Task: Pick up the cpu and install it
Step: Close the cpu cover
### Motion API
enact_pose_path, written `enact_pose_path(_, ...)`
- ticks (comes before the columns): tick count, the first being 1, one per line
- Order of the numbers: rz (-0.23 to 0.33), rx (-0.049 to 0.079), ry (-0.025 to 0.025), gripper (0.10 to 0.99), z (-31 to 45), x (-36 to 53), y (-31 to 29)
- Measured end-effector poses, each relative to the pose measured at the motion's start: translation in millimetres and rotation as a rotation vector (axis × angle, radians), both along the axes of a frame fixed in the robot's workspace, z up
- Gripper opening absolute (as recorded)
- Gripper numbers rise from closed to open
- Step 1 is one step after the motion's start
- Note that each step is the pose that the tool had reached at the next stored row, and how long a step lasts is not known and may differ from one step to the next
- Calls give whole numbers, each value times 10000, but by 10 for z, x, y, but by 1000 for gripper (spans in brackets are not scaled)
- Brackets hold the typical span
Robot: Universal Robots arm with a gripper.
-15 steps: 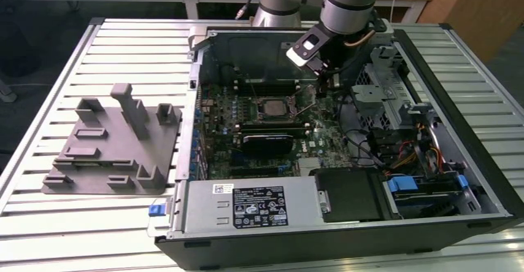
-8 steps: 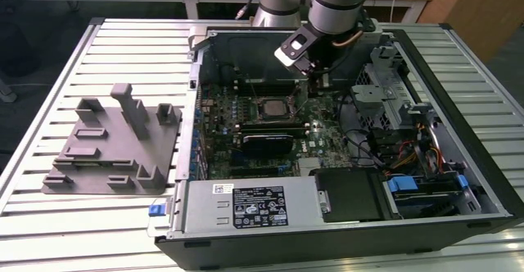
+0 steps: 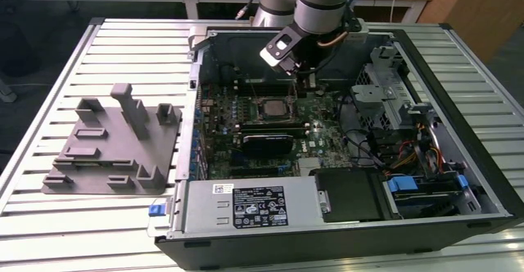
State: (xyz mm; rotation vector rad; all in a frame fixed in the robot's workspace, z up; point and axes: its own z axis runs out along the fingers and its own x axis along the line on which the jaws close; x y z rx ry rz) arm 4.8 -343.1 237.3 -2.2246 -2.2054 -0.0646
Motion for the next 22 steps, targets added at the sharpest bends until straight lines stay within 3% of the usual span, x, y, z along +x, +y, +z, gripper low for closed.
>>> enact_pose_path(10,1,-2,1,106,-1,-89,0)
enact_pose_path(22,-14,-77,8,106,-91,-320,0)
